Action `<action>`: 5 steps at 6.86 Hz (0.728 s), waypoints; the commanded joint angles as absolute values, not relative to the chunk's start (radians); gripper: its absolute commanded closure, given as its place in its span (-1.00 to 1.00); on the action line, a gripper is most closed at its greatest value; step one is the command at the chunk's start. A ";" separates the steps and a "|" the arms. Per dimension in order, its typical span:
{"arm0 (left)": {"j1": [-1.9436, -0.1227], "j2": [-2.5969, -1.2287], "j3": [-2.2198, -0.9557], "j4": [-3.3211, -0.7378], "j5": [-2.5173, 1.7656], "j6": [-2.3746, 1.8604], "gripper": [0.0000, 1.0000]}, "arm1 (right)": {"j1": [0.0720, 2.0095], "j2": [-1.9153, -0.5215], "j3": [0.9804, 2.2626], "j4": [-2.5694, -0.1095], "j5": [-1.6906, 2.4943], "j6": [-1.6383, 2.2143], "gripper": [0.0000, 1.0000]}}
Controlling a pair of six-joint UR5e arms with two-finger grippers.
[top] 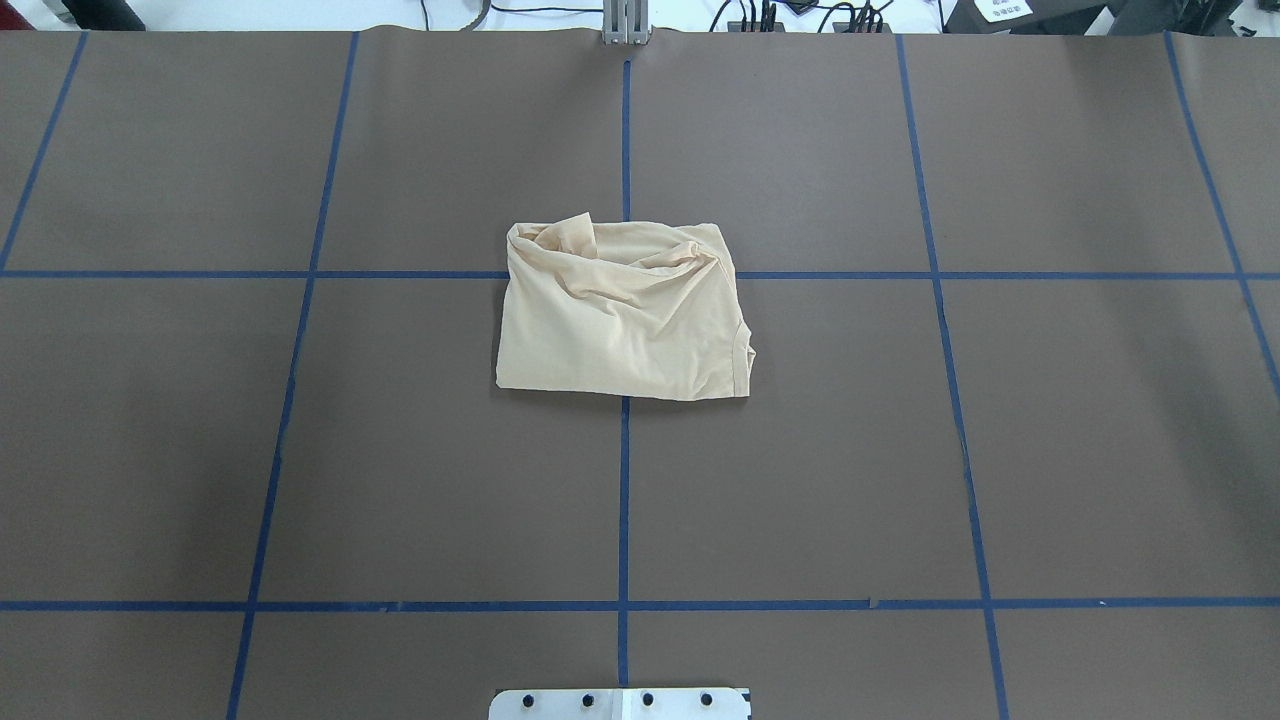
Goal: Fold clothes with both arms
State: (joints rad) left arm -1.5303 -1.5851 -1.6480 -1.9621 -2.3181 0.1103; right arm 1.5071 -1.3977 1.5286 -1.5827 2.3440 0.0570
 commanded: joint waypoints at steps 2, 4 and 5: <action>-1.568 -1.534 -1.657 -1.890 -2.367 0.138 -1.00 | 1.532 -1.442 1.542 -1.586 2.345 -0.035 -1.00; -1.568 -1.516 -1.674 -1.885 -2.364 0.108 -1.00 | 1.531 -1.451 1.543 -1.585 2.353 -0.035 -1.00; -1.566 -1.517 -1.672 -1.887 -2.365 0.072 -1.00 | 1.531 -1.482 1.571 -1.579 2.352 -0.035 -1.00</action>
